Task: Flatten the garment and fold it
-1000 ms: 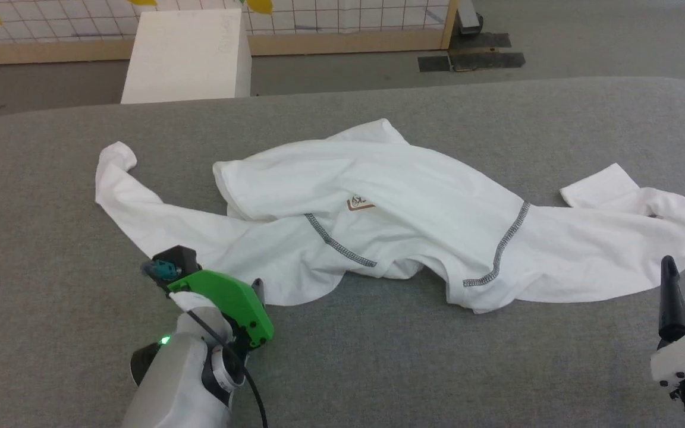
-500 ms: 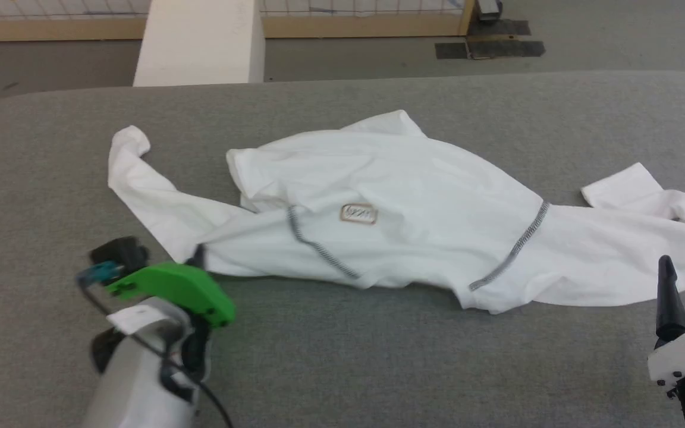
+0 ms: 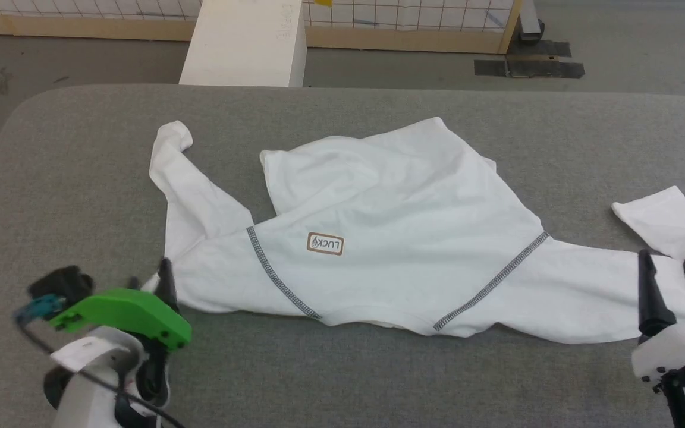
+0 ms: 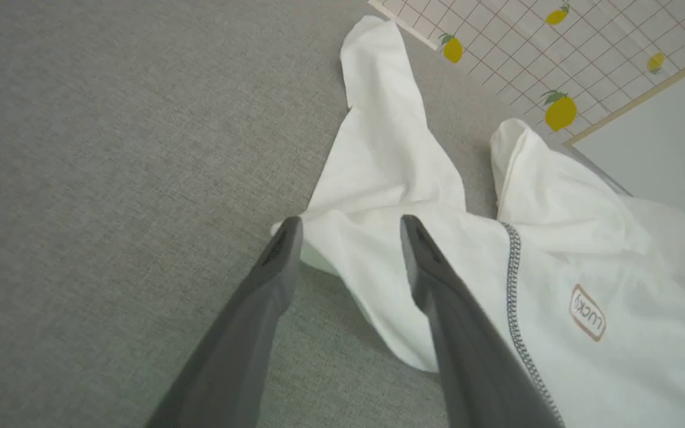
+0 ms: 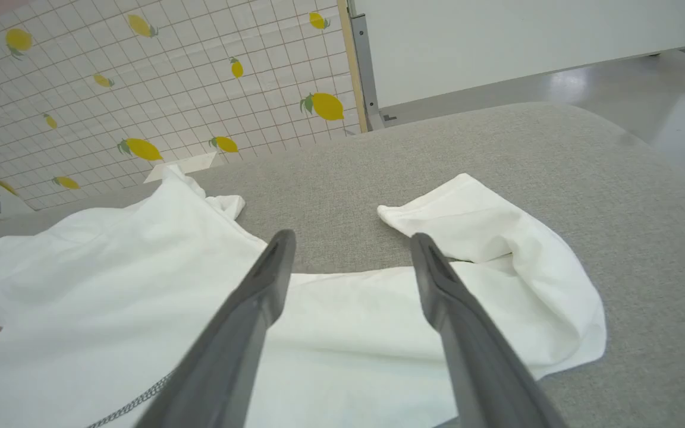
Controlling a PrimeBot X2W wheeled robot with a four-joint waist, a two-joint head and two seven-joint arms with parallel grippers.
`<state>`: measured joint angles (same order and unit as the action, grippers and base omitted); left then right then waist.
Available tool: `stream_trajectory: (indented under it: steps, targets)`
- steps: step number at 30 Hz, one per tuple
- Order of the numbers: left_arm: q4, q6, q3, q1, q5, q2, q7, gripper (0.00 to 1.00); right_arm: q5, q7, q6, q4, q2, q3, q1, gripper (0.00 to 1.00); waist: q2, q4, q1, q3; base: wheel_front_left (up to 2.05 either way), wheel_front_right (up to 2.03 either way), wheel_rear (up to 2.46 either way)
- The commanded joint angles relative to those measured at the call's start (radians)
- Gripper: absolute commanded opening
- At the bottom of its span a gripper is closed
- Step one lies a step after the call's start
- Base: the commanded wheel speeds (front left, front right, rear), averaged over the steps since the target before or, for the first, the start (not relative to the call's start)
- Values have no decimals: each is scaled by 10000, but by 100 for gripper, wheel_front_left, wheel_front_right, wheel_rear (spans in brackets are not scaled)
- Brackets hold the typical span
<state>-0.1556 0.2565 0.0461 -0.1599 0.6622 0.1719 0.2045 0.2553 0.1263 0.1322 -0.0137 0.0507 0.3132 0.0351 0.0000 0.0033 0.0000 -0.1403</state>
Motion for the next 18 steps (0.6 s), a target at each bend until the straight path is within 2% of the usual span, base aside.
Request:
stream_trajectory:
  steps: [1,5,8,10,15,18]
  targets:
    - [436,15,-303,129,132,-67,-495,100,-30,90,-15,88,-5,-168,64,100,0,-52,0,22,0,0,0]
    - [1474,-56,-642,567,-605,199,-2206,100,-201,425,-15,177,-5,-671,433,100,0,-10,0,-5,0,0,0]
    - [1794,-635,-146,847,-1691,631,-3639,100,-431,1241,-15,34,-5,-1435,1210,100,0,94,0,-159,0,0,0]
    - [1806,-832,194,932,-2322,705,-4274,100,-699,1951,-15,-243,-5,-2083,2006,100,0,187,0,-305,0,0,0]
    - [1849,-1107,866,681,-3325,224,-4643,100,-1598,4127,-15,-1940,0,-3407,4416,100,0,744,0,-888,0,0,0]
    - [1850,-1346,1076,367,-3546,-206,-4656,100,-2305,5011,-15,-3360,404,-3987,5557,100,0,1223,0,-1272,0,0,0]
